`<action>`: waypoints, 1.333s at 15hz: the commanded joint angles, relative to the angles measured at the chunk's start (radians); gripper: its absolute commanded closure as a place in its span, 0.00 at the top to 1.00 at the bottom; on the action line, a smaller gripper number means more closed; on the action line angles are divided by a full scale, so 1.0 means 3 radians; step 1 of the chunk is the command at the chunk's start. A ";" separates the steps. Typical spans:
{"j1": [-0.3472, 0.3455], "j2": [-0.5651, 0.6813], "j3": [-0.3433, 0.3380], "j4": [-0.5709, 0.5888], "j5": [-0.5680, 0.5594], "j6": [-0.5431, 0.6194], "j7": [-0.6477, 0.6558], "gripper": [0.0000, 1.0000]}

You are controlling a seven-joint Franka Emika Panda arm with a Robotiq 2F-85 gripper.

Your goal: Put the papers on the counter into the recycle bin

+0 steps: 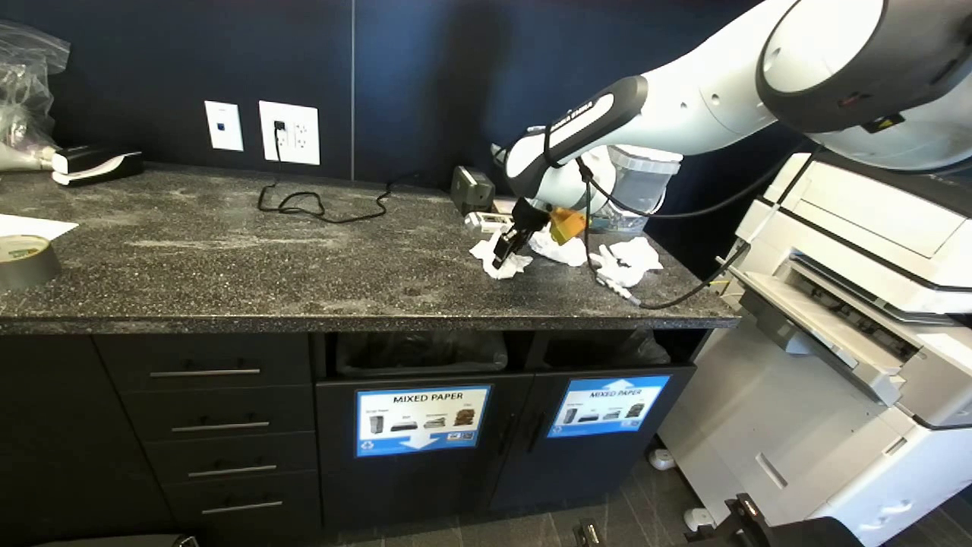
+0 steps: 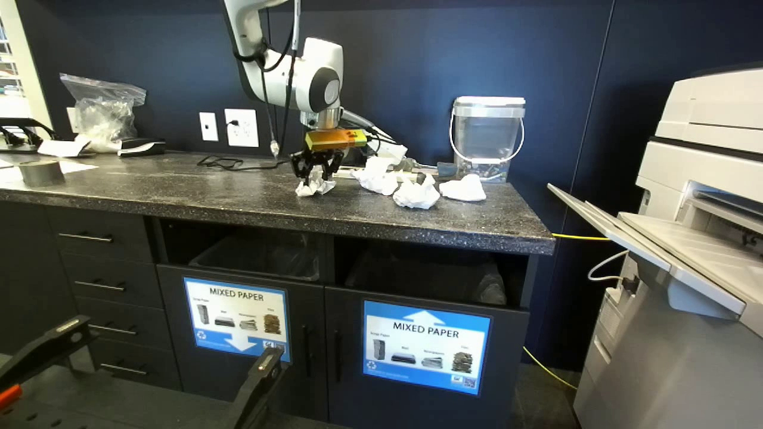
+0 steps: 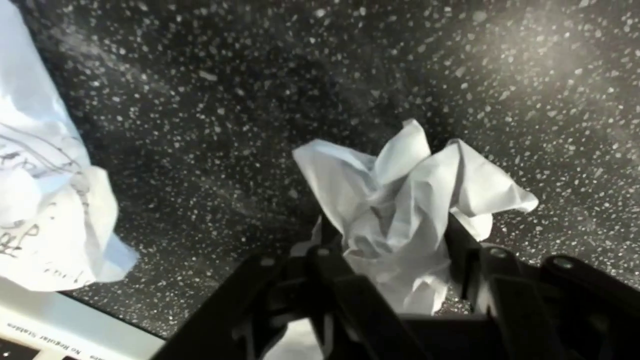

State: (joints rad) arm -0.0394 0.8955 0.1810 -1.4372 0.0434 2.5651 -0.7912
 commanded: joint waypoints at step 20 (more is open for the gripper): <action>-0.0282 -0.1082 -0.0384 -0.1518 -0.0350 -0.0533 0.0243 0.10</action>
State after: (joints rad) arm -0.0829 0.6871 0.0711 -1.6969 -0.0457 2.3021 -0.7110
